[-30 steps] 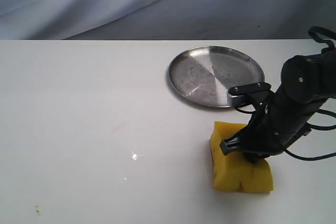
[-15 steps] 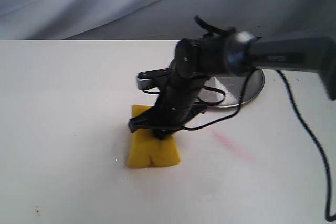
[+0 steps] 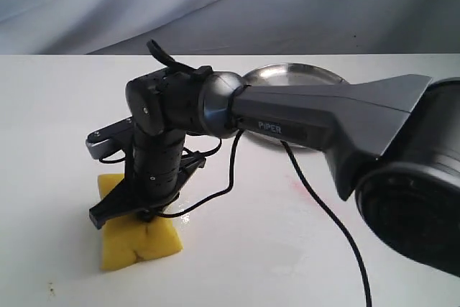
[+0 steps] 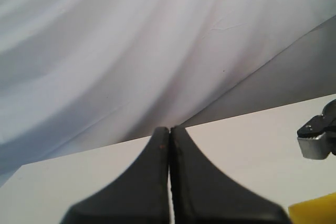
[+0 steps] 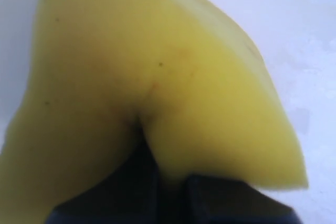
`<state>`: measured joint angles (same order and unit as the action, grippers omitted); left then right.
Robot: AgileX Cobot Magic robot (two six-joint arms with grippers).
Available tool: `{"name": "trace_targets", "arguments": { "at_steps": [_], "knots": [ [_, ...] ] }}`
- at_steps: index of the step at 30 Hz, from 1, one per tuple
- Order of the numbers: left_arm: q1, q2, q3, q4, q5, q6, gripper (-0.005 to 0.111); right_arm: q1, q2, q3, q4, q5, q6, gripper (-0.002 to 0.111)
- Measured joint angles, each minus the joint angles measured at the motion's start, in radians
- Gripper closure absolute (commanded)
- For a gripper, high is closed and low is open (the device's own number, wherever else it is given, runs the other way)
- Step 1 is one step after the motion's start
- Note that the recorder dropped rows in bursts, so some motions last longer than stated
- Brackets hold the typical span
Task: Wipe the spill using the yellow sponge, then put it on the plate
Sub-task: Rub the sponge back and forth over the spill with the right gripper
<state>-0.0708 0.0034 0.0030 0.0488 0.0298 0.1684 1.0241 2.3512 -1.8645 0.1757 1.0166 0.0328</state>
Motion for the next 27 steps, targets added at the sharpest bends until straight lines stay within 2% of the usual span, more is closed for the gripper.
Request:
{"name": "trace_targets", "arguments": {
  "at_steps": [6, 9, 13, 16, 18, 20, 22, 27],
  "knots": [
    [0.0, 0.0, 0.0, 0.0, 0.0, 0.0, 0.107, 0.015, -0.112, 0.2, -0.064, -0.057, 0.046, 0.108],
    [0.0, 0.0, 0.0, 0.0, 0.0, 0.0, 0.107, -0.017, -0.254, 0.448, -0.131, -0.142, 0.085, 0.108],
    [0.0, 0.0, 0.0, 0.0, 0.0, 0.0, 0.107, -0.184, -0.466, 0.825, -0.224, -0.265, 0.127, 0.108],
    [0.0, 0.0, 0.0, 0.0, 0.0, 0.0, 0.107, -0.399, -0.576, 1.001, -0.282, -0.297, 0.131, 0.108],
    [0.0, 0.0, 0.0, 0.0, 0.0, 0.0, 0.107, -0.52, -0.593, 1.032, -0.299, -0.293, 0.146, 0.108],
    [0.0, 0.0, 0.0, 0.0, 0.0, 0.0, 0.107, -0.581, -0.594, 1.038, -0.301, -0.3, 0.17, 0.108],
    [0.0, 0.0, 0.0, 0.0, 0.0, 0.0, 0.107, -0.583, -0.587, 1.026, -0.294, -0.299, 0.172, 0.108],
    [0.0, 0.0, 0.0, 0.0, 0.0, 0.0, 0.107, -0.498, -0.482, 0.868, -0.29, -0.145, 0.172, 0.108]
  ]
}}
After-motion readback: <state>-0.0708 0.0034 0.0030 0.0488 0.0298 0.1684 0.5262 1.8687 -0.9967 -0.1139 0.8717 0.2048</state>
